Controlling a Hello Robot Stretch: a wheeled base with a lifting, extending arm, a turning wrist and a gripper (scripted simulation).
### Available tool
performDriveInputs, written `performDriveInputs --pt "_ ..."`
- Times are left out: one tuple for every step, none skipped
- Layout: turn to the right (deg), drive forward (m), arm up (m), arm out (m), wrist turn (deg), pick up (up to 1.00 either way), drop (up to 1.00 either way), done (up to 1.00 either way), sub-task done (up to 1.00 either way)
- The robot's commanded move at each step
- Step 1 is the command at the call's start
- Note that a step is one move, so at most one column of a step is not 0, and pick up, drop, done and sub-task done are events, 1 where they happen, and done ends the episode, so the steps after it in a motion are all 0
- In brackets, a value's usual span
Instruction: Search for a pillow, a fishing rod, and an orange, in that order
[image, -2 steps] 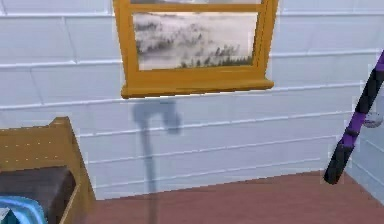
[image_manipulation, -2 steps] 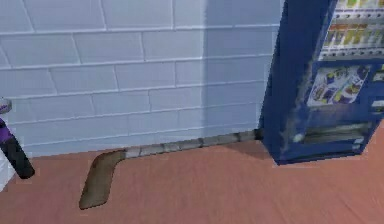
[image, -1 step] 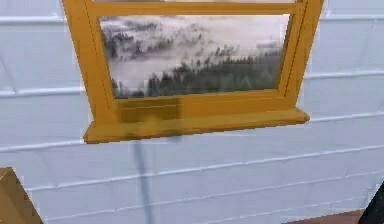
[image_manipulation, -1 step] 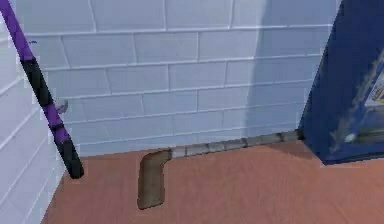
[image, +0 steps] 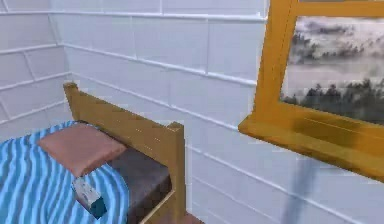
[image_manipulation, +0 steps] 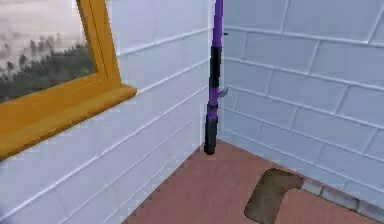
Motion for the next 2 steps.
performDriveInputs --pt "-33.0 0.00 0.00 0.00 0.0 0.00 0.00 0.00 0.00" --pt "0.0 0.00 0.00 0.00 0.0 0.00 0.00 0.00 1.00"
